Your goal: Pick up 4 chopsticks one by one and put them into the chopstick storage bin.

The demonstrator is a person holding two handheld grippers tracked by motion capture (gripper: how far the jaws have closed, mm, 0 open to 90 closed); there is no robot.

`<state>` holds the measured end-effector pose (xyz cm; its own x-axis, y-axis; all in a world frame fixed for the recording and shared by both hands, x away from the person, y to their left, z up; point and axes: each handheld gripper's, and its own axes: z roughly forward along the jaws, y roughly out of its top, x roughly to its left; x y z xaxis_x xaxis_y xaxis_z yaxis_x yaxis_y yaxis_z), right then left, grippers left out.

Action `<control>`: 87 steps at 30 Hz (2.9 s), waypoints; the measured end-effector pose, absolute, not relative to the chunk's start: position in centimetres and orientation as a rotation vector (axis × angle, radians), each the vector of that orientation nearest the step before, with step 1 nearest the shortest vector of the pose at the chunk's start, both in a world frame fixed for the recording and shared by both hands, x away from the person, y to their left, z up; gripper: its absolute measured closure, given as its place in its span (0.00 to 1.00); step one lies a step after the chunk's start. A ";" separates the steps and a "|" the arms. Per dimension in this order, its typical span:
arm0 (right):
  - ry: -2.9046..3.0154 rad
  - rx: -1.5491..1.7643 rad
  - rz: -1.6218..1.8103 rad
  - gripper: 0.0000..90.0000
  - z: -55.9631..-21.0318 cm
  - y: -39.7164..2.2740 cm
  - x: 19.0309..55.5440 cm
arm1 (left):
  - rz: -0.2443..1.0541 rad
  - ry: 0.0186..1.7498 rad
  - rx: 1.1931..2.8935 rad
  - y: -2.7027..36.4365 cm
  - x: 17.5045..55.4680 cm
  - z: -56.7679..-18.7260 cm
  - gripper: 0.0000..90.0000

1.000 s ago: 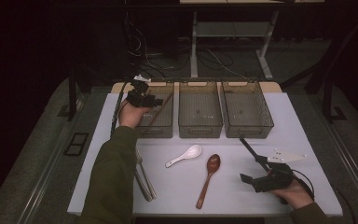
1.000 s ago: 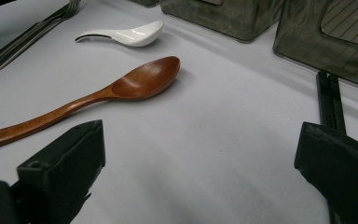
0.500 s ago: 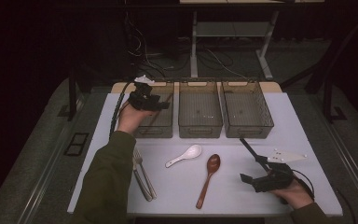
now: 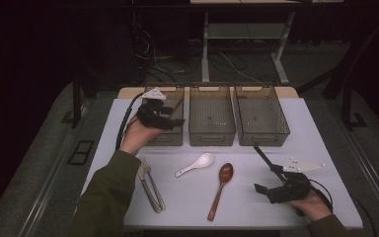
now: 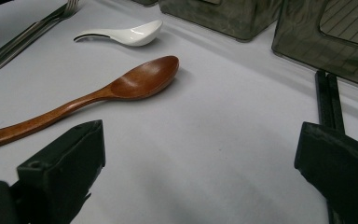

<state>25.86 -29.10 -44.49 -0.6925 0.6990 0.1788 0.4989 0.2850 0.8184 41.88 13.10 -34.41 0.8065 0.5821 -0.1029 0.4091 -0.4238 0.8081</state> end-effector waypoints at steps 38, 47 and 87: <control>2.335 1.114 1.361 0.02 -44.5 -29.1 25.8 | 0.237 0.662 2.081 14.5 31.5 -40.0 0.00; 2.337 1.114 1.368 0.02 -44.4 -29.1 25.8 | 0.262 0.650 2.080 15.6 29.6 -41.3 0.00; 2.357 1.220 1.153 0.06 -43.1 -31.9 27.1 | 0.193 0.686 2.092 16.8 28.4 -43.6 0.00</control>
<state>27.13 -31.93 -43.08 -0.6190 0.7744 0.1310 0.5786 0.3369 0.7427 28.41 16.81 -43.58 0.8339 0.5393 -0.1172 0.3991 -0.4426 0.8030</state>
